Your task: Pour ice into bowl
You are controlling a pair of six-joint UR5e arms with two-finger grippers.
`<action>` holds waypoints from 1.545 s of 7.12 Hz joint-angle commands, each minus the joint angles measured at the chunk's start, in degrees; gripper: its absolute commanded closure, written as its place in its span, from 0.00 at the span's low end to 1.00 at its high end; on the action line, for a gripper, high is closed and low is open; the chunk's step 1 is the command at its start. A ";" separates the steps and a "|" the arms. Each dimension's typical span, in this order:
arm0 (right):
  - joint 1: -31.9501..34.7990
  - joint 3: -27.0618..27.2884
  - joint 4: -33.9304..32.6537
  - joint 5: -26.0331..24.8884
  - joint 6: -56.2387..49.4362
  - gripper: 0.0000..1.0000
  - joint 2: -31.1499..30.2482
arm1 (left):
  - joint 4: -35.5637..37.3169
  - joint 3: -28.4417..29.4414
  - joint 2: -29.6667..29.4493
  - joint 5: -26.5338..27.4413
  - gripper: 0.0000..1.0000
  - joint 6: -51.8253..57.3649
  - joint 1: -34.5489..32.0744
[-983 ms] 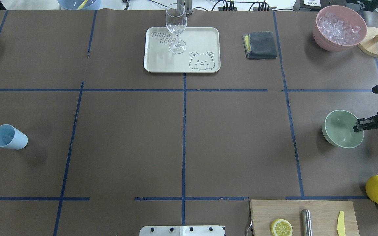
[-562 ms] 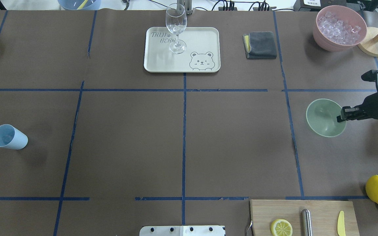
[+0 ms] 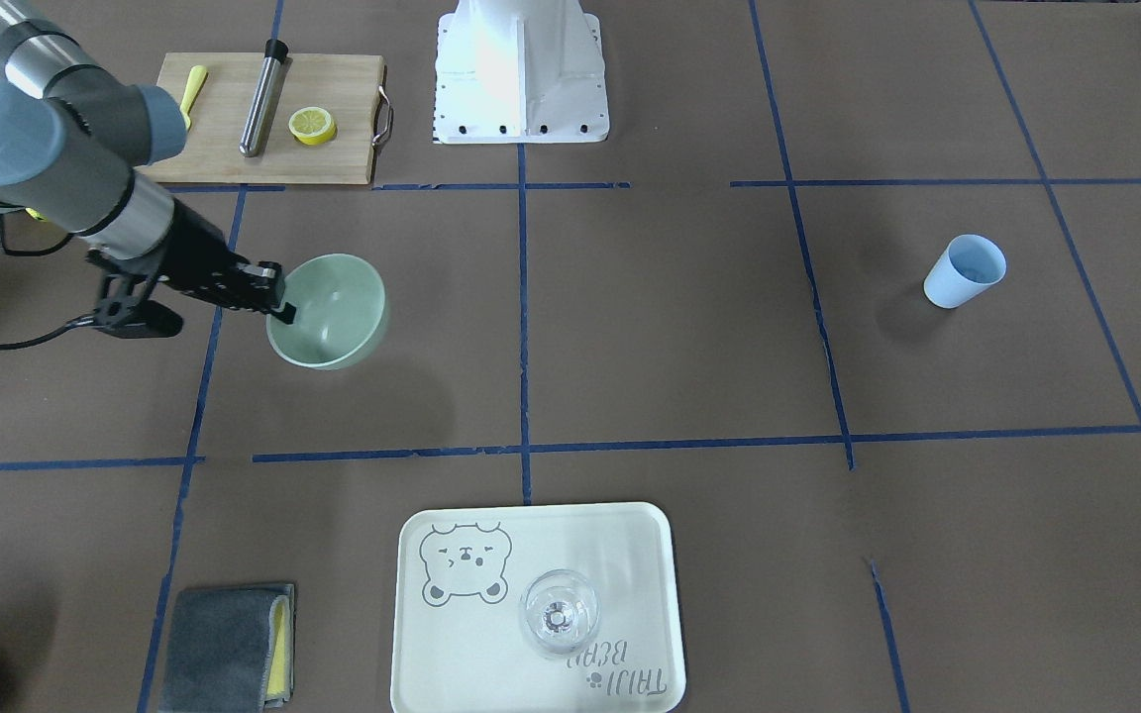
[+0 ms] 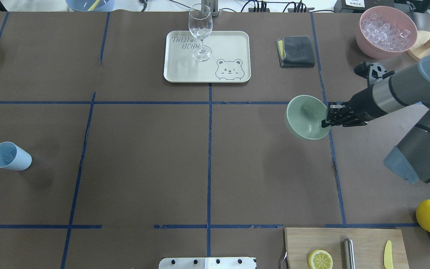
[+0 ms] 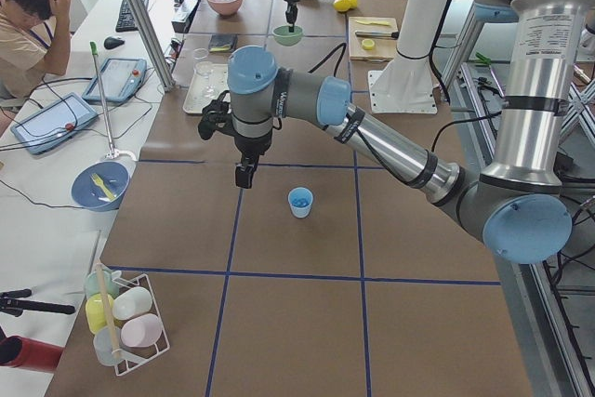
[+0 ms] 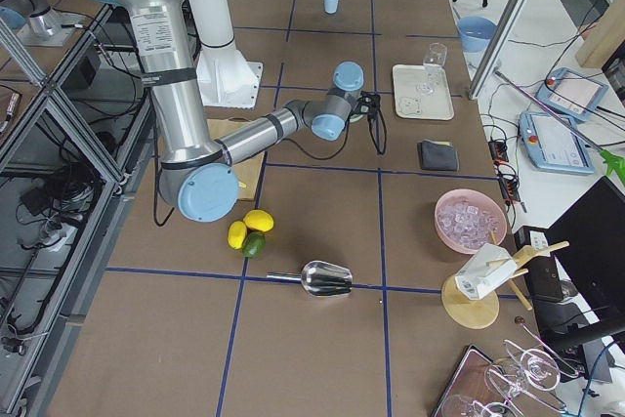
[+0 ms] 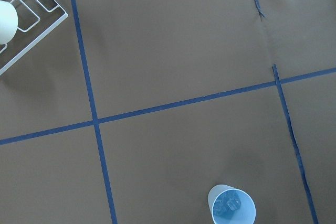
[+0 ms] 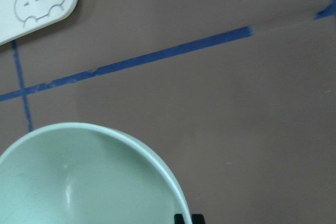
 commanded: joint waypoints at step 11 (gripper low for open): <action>-18.29 -19.00 -13.34 -18.25 12.84 0.62 29.31 | -9.67 4.07 0.18 -7.85 0.00 -0.22 0.35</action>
